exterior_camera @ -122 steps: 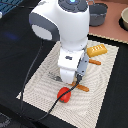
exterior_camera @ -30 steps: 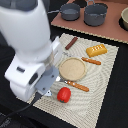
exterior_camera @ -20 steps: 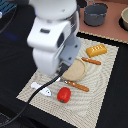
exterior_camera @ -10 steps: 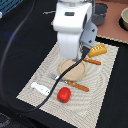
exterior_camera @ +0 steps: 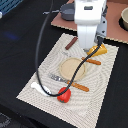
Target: Interact with the objects in diverse but meaningful ways.
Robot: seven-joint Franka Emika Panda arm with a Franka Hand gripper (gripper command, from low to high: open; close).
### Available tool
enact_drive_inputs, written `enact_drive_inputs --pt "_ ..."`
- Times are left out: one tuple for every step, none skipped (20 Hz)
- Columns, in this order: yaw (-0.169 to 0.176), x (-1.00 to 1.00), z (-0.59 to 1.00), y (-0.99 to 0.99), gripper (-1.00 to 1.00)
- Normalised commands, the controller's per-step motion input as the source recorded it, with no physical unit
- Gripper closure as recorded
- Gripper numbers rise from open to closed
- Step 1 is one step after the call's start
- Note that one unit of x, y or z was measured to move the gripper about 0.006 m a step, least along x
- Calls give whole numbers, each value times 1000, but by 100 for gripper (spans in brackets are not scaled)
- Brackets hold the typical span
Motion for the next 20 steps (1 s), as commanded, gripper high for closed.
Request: enact_drive_inputs --pt "35 629 0 697 -100" --pt "35 654 0 651 -100" --pt "24 709 0 629 -100" --pt "0 886 0 483 -100" --pt "0 957 0 391 -100" --pt "0 991 0 349 -100" --pt "0 1000 23 277 -100" --pt "0 1000 34 251 -100" --pt "0 1000 40 231 -100" --pt "0 1000 34 200 -100" --pt "0 1000 29 200 -100" --pt "0 1000 0 146 -100" --pt "0 1000 0 89 -100" --pt "0 894 0 11 -100" --pt "0 786 0 0 -100" --pt "14 734 0 0 -100" --pt "26 623 -29 83 -100" --pt "36 506 -60 146 -100" --pt "38 457 -29 126 -100" --pt "39 480 0 160 -100"
